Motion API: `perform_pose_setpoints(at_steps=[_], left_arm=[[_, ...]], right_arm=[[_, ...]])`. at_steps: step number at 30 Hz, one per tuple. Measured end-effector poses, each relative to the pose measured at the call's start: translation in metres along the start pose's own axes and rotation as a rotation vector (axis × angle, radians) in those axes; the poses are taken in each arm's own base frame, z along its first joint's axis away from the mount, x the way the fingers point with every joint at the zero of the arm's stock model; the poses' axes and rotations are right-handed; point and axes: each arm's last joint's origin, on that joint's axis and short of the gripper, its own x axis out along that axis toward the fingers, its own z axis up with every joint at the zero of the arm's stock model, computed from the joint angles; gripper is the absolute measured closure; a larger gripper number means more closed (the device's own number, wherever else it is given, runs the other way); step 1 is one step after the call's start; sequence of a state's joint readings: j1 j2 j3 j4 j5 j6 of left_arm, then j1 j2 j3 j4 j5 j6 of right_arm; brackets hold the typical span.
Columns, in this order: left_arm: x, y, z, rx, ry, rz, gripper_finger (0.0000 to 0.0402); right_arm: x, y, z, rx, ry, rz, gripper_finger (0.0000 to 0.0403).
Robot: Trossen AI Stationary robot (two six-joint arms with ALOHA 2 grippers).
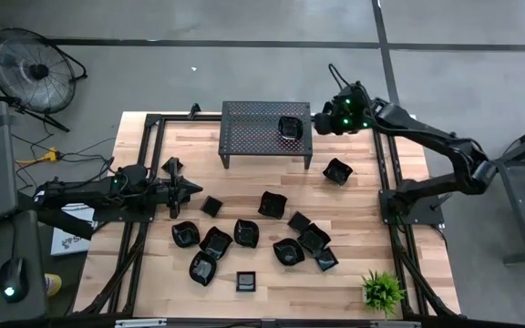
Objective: Pick & Place Mini shaped plates
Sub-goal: Put the distorted square plate on the shelf
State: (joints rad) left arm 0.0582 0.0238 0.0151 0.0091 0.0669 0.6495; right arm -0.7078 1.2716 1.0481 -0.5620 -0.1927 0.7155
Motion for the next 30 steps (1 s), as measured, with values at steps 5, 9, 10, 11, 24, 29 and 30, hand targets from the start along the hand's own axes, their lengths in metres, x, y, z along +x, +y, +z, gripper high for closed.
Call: perform_pose_setpoints(at_steps=[5, 9, 10, 11, 24, 29, 30], left_arm=[[0.000, 0.000, 0.000, 0.000, 0.000, 0.000, 0.0399], [0.000, 0.000, 0.000, 0.000, 0.000, 0.000, 0.0399], [0.000, 0.000, 0.000, 0.000, 0.000, 0.000, 0.0399], [0.000, 0.000, 0.000, 0.000, 0.000, 0.000, 0.0399], [0.000, 0.000, 0.000, 0.000, 0.000, 0.001, 0.0399], [0.000, 0.000, 0.000, 0.000, -0.001, 0.000, 0.0399], [0.000, 0.000, 0.000, 0.000, 0.000, 0.000, 0.0399]], right_arm=[[-0.019, 0.003, -0.022, -0.086, 0.072, -0.078, 0.0295], [-0.028, 0.006, -0.041, -0.183, 0.161, -0.123, 0.0295], [-0.029, 0.007, -0.046, -0.209, 0.188, -0.128, 0.0295], [-0.029, 0.009, -0.051, -0.237, 0.219, -0.134, 0.0295], [-0.030, 0.026, -0.106, -0.567, 0.373, -0.310, 0.0295], [-0.014, 0.030, -0.119, -0.618, 0.405, -0.407, 0.0295], [-0.010, 0.031, -0.121, -0.628, 0.414, -0.421, 0.0295]])
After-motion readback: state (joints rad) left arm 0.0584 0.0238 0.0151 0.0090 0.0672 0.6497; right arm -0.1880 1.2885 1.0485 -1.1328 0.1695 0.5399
